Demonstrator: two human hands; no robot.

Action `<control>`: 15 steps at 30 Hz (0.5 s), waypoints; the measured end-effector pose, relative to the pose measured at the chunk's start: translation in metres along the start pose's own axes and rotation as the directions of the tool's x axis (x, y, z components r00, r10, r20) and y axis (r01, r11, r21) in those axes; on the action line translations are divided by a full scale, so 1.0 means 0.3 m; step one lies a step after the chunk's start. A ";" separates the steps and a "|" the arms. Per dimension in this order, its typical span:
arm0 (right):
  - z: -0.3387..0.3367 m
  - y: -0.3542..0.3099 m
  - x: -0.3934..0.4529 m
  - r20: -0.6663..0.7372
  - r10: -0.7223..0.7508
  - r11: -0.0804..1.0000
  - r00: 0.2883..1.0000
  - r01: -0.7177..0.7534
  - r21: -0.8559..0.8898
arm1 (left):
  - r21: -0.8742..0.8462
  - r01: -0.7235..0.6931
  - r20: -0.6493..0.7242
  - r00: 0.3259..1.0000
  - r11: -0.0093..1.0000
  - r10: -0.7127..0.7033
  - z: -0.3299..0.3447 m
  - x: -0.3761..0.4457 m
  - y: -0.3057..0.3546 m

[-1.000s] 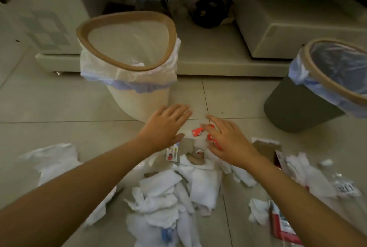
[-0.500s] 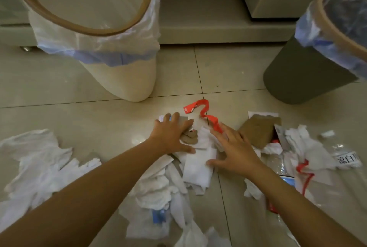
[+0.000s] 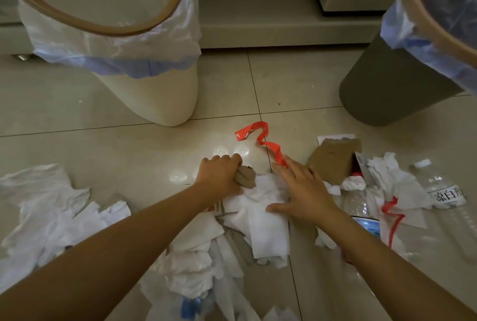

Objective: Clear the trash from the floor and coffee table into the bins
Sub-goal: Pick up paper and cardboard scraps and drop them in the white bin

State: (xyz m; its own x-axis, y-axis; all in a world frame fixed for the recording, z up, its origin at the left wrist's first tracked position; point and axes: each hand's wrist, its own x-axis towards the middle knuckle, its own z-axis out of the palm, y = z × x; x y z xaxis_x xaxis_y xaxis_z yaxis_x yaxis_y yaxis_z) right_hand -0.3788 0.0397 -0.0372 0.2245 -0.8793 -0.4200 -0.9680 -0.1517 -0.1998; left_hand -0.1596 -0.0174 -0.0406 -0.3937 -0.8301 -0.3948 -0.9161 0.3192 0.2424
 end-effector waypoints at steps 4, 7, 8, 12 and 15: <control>-0.013 -0.010 -0.014 -0.093 -0.048 0.998 0.995 0.053 0.046 | -0.148 0.060 0.020 0.998 0.987 -0.058 -0.035 0.009 -0.022; -0.011 -0.037 -0.027 -0.174 -0.049 0.985 0.984 0.076 0.154 | -0.230 0.065 -0.069 0.994 0.971 -0.083 -0.061 0.015 -0.046; -0.003 -0.049 -0.029 -0.176 -0.025 0.977 0.984 0.061 0.202 | -0.236 0.069 -0.099 0.991 0.969 -0.095 -0.067 0.015 -0.056; 0.045 -0.077 -0.016 -0.093 0.089 0.923 0.992 -0.047 0.381 | -0.349 0.135 -0.070 0.983 0.927 -0.170 -0.070 0.012 -0.088; 0.063 -0.073 0.012 -0.083 0.132 0.889 0.988 -0.081 0.451 | -0.548 0.191 -0.014 0.971 0.814 -0.237 -0.067 0.005 -0.099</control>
State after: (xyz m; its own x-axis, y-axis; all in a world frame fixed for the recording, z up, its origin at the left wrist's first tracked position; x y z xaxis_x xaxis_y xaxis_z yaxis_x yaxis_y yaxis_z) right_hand -0.3546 0.0485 -0.0509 0.0851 -0.9261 -0.3675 -0.8283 0.1393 -0.5427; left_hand -0.1315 -0.0373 -0.0307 -0.1641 -0.8885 -0.4285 -0.7800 -0.1490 0.6077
